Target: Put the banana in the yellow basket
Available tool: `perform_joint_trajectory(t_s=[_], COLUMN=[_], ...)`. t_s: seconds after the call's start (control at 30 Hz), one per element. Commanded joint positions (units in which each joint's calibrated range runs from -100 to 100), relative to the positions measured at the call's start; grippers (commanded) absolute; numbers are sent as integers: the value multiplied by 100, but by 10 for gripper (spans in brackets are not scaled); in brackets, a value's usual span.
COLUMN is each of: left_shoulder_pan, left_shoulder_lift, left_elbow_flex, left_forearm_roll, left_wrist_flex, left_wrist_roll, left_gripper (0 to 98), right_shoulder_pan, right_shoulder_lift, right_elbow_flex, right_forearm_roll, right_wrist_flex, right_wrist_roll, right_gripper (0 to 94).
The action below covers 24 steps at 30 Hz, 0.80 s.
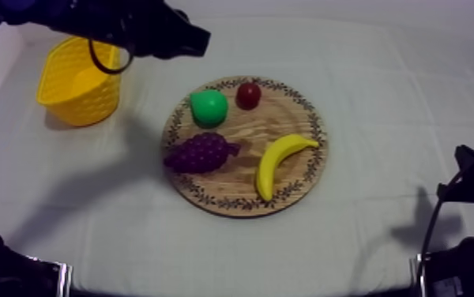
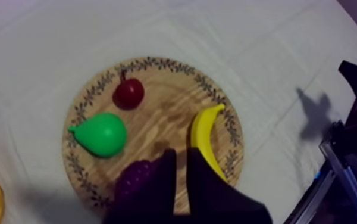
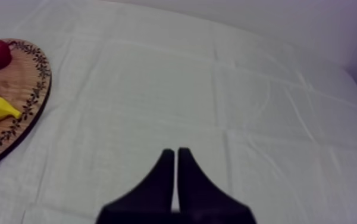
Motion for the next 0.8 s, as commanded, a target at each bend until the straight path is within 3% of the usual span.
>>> perform_joint_trajectory(t_s=[0.0, 0.27, 0.5, 0.67, 0.77], left_shoulder_pan=[44, 355, 374, 416, 446], left_shoulder_lift=[62, 171, 416, 517, 524], left_elbow_flex=[88, 917, 886, 647, 622], left_forearm_roll=[35, 215, 278, 100, 1], left_wrist_flex=[36, -567, -534, -333, -288], left_wrist_roll=[87, 389, 491, 581, 647], left_gripper=[77, 96, 209, 550, 627], right_shoulder_pan=[0, 0, 0, 0, 0], right_shoulder_lift=[-2, -2, -2, -2, -2], right_elbow_flex=[-3, -3, -3, -3, -3], right_forearm_roll=[1, 1, 1, 1, 1], right_wrist_flex=[-2, -2, -2, -2, -2], right_wrist_roll=[0, 4, 4, 4, 4], right_gripper=[3, 3, 3, 3, 3])
